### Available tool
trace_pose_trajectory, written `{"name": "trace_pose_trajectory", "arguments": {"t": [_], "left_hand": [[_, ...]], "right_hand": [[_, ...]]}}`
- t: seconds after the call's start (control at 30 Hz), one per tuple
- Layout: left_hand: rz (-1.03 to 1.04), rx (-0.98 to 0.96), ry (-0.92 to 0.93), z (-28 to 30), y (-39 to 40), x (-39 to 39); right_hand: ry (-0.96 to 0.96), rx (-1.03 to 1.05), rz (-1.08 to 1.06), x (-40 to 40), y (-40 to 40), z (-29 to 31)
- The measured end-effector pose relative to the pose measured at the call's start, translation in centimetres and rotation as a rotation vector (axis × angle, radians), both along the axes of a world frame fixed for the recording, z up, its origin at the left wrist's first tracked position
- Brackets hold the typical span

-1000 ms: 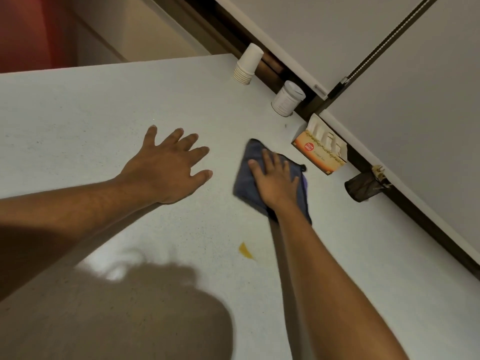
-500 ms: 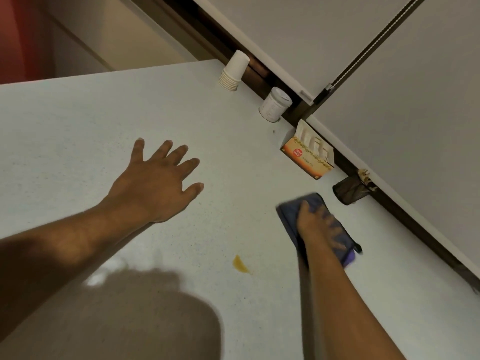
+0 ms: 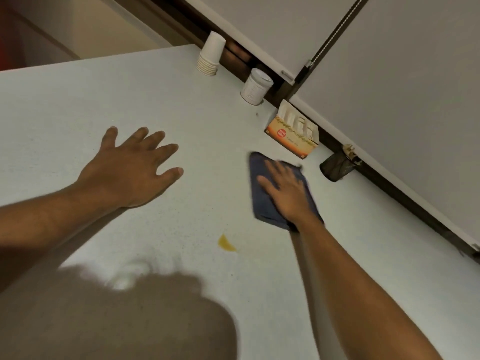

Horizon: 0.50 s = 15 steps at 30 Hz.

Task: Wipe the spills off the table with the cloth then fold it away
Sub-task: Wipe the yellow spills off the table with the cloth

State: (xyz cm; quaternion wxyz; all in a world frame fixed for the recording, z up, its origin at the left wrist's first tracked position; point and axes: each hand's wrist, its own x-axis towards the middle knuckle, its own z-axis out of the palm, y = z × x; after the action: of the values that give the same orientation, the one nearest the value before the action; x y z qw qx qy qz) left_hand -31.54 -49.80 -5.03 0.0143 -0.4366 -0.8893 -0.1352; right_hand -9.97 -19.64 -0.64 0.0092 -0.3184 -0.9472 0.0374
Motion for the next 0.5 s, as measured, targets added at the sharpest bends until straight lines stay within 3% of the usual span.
{"name": "trace_pose_trajectory", "arguments": {"t": [0.13, 0.23, 0.37, 0.5], "left_hand": [[0.003, -0.021, 0.013, 0.0, 0.4, 0.3], [0.014, -0.016, 0.015, 0.0, 0.5, 0.4], [0.015, -0.015, 0.002, 0.0, 0.5, 0.5], [0.015, -0.017, -0.015, 0.2, 0.5, 0.3]], "right_hand": [[-0.014, -0.095, -0.785, 9.5, 1.2, -0.4], [-0.006, -0.195, -1.012, 7.1, -0.6, -0.4], [-0.008, -0.198, -0.930, -2.7, -2.1, -0.2], [-0.002, -0.174, -0.489, -12.9, -3.7, -0.1]]}}
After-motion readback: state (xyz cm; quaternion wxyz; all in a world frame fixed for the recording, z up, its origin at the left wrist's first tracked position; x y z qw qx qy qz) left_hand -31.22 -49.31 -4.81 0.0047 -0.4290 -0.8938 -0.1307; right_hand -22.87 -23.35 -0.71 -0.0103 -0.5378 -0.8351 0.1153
